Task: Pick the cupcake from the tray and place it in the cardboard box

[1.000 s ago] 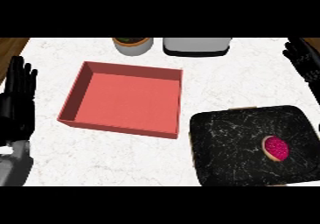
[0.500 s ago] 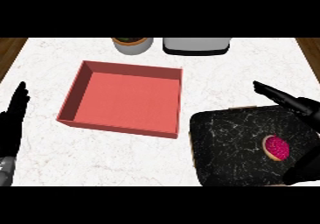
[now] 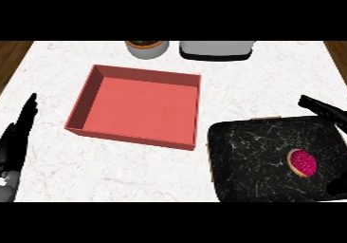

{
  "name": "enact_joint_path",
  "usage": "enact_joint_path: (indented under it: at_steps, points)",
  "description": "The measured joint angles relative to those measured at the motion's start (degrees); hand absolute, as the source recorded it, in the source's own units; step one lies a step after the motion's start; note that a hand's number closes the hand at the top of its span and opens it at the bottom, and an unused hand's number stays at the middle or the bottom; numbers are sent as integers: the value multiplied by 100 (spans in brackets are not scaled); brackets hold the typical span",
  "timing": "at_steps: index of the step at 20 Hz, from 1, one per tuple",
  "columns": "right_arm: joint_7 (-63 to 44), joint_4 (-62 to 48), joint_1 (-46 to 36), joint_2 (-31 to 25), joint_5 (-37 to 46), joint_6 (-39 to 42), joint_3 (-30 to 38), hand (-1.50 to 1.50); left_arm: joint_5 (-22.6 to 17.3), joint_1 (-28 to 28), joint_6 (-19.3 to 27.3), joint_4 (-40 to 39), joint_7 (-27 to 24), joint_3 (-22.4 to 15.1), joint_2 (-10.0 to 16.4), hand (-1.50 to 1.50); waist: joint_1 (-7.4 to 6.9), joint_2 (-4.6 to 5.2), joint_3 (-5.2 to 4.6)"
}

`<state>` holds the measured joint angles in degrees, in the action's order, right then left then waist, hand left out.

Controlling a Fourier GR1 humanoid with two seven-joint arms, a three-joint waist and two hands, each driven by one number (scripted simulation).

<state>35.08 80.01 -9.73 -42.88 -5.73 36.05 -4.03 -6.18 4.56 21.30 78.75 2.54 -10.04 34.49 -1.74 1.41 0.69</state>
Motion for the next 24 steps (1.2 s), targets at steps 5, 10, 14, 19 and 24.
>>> enact_joint_path:
  at_steps: [5, 10, 14, 19, 24]
  points:
    - [682, -73, -256, -617, 1159, -632, -472, -150, 40, 176, -77, -142, 30, -11, 5, 0, -79, -4, -16]
    - [1251, -319, -544, -1111, 2258, -1199, -1232, -150, 73, 316, -169, -261, 56, -22, -3, 0, -153, -15, -35]
    - [1590, -740, -884, -1278, 3122, -1618, -1872, -150, 151, 415, -168, -301, 91, -45, -44, 0, -175, -29, -44]
    - [1826, -1340, -1329, -1097, 3817, -1849, -2537, -150, 225, 384, -176, -487, -19, 15, -121, 0, -94, -65, -57]
    - [2019, -2158, -1815, -664, 4414, -2125, -2863, -150, 286, 281, -205, -475, -16, 143, -167, 0, -14, -96, -61]
